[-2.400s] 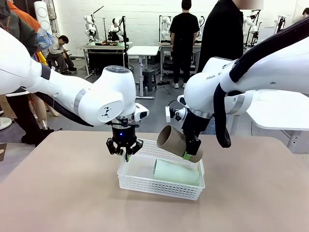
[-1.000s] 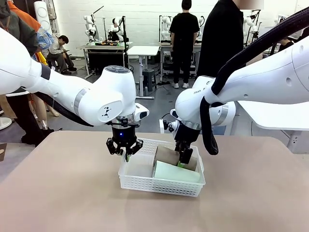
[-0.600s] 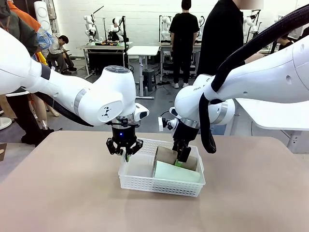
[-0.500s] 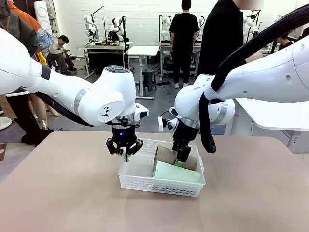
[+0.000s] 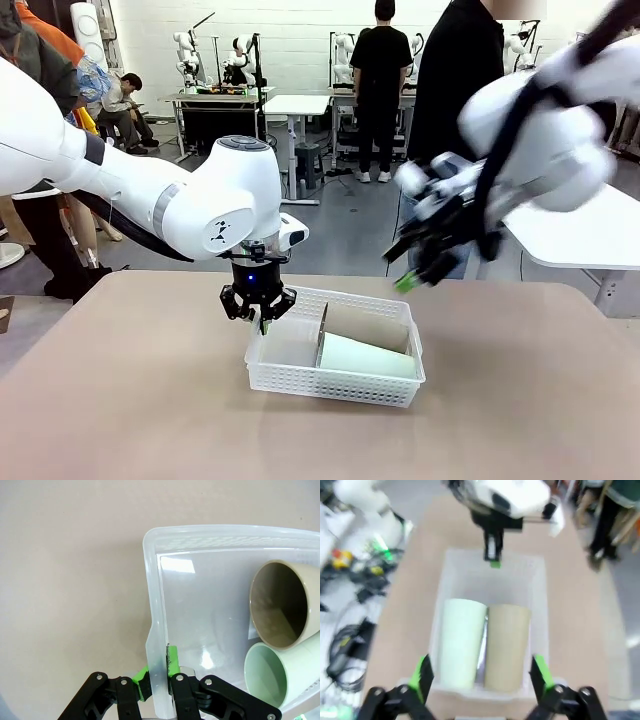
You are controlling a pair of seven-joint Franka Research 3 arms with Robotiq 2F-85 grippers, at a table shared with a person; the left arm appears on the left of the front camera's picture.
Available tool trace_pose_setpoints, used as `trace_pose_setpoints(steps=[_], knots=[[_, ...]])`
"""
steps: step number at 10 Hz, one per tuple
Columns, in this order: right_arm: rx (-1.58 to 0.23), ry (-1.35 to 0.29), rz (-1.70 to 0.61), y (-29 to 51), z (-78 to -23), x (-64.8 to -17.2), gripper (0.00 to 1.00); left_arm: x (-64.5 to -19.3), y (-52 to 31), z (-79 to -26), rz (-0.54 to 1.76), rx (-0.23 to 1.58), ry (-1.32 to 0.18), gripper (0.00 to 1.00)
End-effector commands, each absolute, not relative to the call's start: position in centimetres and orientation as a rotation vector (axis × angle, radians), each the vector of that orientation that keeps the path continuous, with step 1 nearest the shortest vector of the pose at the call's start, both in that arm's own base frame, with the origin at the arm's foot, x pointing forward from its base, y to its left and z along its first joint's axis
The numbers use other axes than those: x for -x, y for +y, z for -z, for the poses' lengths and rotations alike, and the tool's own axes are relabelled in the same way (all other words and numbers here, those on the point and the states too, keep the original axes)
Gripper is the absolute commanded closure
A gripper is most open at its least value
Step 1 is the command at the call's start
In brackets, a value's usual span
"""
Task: Clean and organize the cups into the basket.
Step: Pick up the Reusable plastic cup from the right side of the table and stack it inside the Organizing basket in the center of the table.
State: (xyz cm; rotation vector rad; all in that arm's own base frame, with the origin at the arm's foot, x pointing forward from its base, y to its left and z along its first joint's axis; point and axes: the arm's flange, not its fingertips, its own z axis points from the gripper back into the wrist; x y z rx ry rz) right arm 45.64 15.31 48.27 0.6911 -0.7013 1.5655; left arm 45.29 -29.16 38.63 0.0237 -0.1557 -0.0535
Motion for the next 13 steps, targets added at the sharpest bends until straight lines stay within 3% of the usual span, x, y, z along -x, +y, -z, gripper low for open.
trace_pose_setpoints(steps=[1,4,9,13], knots=[[-0.854,-0.788,-1.495,4.0,-47.4,-42.1,0.0,-45.2,-29.3,-38.7,0.056,-0.025,-0.156,1.0],[-1.176,-1.172,-1.336,-9.7,-47.0,-40.1,0.0,-45.2,-29.3,-38.7,0.056,-0.025,-0.156,1.0],[-1.14,-1.081,-1.155,-14.1,-37.9,-44.0,0.0,-45.2,-29.3,-38.7,0.056,-0.025,-0.156,1.0],[-1.148,-1.06,-1.161,-14.0,-36.5,-43.8,0.0,-45.2,-29.3,-38.7,0.056,-0.025,-0.156,1.0]])
